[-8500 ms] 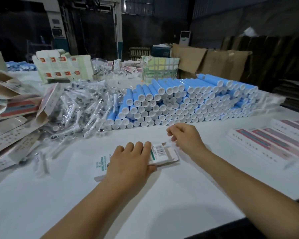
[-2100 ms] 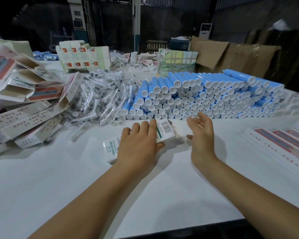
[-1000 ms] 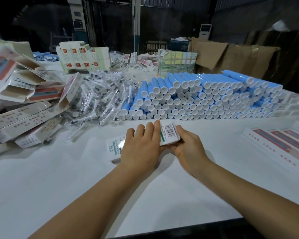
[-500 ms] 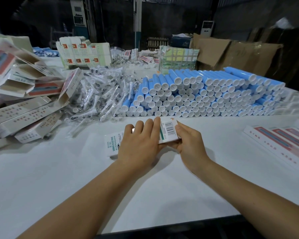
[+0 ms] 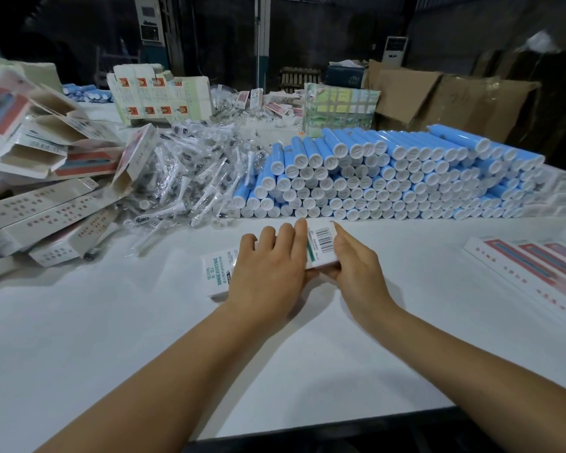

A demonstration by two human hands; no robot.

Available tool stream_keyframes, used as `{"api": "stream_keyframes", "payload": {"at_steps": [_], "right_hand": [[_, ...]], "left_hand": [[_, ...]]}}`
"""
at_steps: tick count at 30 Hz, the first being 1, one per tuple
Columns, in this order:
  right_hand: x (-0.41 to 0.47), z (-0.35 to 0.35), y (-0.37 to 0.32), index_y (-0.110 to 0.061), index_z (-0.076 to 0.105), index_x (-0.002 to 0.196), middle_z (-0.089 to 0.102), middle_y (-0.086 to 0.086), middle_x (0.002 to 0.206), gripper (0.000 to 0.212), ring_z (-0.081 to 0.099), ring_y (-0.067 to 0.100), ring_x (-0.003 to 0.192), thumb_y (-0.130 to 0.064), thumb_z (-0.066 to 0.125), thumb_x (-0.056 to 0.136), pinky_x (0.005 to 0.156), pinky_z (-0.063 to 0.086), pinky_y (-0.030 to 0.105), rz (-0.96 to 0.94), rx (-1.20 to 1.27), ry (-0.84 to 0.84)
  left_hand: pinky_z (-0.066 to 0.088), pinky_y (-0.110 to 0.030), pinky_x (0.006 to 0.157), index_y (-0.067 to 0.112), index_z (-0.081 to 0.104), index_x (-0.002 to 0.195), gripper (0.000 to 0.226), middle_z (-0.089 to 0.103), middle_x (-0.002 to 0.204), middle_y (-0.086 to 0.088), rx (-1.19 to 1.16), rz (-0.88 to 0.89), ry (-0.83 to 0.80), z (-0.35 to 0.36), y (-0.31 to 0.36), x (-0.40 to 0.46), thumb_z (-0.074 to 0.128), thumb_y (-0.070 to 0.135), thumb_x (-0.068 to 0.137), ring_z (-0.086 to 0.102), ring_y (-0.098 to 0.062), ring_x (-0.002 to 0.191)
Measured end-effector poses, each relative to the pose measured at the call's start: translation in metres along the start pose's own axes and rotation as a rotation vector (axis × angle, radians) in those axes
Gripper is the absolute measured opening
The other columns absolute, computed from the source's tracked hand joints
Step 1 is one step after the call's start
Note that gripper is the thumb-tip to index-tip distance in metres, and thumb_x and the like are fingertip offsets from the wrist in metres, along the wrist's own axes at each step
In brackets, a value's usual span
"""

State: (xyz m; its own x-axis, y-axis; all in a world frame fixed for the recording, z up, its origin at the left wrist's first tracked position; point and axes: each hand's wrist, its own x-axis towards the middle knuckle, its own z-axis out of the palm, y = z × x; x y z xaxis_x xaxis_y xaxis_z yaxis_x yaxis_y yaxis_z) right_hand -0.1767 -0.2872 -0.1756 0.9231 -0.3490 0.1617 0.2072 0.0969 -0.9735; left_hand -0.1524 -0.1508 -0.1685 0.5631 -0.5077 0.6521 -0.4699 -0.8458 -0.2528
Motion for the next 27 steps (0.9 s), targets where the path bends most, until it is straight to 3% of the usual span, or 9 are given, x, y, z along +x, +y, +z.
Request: {"api": "stream_keyframes", "payload": {"at_steps": [2,4,7,9,11,14,19,27], "right_hand": [[0.000,0.001,-0.002,-0.015,0.058,0.127,0.072,-0.003,0.100,0.030,0.069,0.010,0.091,-0.012,0.042,0.100,0.072,0.054,0.022,-0.013,-0.024,-0.025],[-0.002,0.002,-0.003,-0.022,0.067,0.107,0.073,-0.003,0.095,0.026,0.069,0.016,0.092,-0.010,0.045,0.099,0.073,0.055,0.026,-0.037,-0.080,-0.027],[-0.005,0.002,-0.003,-0.030,0.066,0.093,0.072,-0.009,0.092,0.027,0.068,0.015,0.090,-0.011,0.046,0.098,0.082,0.054,0.033,-0.151,-0.326,0.026],[-0.008,0.003,-0.002,-0.025,0.066,0.103,0.069,-0.015,0.091,0.025,0.066,0.004,0.085,-0.013,0.045,0.099,0.081,0.052,0.026,-0.228,-0.449,0.035],[-0.010,0.004,-0.002,-0.015,0.064,0.118,0.068,-0.010,0.092,0.028,0.062,-0.002,0.081,-0.013,0.043,0.100,0.078,0.050,0.017,-0.273,-0.516,0.033],[-0.011,0.003,-0.003,-0.010,0.061,0.123,0.065,-0.009,0.092,0.029,0.060,-0.010,0.082,-0.013,0.043,0.100,0.073,0.045,0.007,-0.279,-0.541,0.013],[-0.010,0.005,-0.006,-0.012,0.048,0.139,0.067,-0.001,0.115,0.039,0.066,0.012,0.101,-0.011,0.045,0.099,0.091,0.053,0.035,-0.126,-0.310,-0.063],[-0.003,0.004,-0.001,-0.016,0.044,0.142,0.071,-0.007,0.105,0.045,0.068,0.014,0.093,-0.010,0.047,0.098,0.078,0.058,0.033,-0.029,-0.140,-0.073]], "left_hand": [[0.045,-0.041,0.071,0.001,0.049,0.135,0.071,0.062,0.106,-0.009,-0.008,-0.029,-0.019,0.000,0.000,0.001,0.049,0.052,0.086,0.059,-0.029,0.087],[0.044,-0.040,0.072,0.001,0.046,0.137,0.075,0.062,0.108,-0.008,-0.010,-0.052,-0.041,0.002,0.000,0.002,0.053,0.056,0.086,0.058,-0.028,0.089],[0.044,-0.040,0.071,0.001,0.048,0.136,0.081,0.062,0.105,-0.008,-0.009,-0.066,-0.048,0.003,0.002,0.003,0.059,0.061,0.082,0.058,-0.028,0.087],[0.044,-0.040,0.069,0.000,0.049,0.134,0.082,0.062,0.103,-0.009,-0.016,-0.066,-0.040,0.005,0.003,0.004,0.063,0.060,0.080,0.057,-0.029,0.085],[0.044,-0.041,0.069,0.000,0.049,0.134,0.081,0.061,0.103,-0.010,-0.017,-0.059,-0.037,0.005,0.003,0.004,0.063,0.058,0.080,0.057,-0.030,0.084],[0.044,-0.042,0.068,-0.001,0.050,0.133,0.081,0.061,0.101,-0.011,-0.032,-0.048,-0.021,0.006,0.001,0.003,0.068,0.055,0.077,0.057,-0.031,0.082],[0.043,-0.040,0.067,0.000,0.052,0.131,0.083,0.062,0.100,-0.010,-0.073,-0.062,0.010,0.006,-0.003,0.002,0.074,0.055,0.073,0.057,-0.030,0.082],[0.043,-0.041,0.068,-0.001,0.050,0.132,0.086,0.061,0.101,-0.010,-0.111,-0.037,-0.021,0.009,-0.001,0.002,0.070,0.059,0.073,0.056,-0.031,0.083]]}}
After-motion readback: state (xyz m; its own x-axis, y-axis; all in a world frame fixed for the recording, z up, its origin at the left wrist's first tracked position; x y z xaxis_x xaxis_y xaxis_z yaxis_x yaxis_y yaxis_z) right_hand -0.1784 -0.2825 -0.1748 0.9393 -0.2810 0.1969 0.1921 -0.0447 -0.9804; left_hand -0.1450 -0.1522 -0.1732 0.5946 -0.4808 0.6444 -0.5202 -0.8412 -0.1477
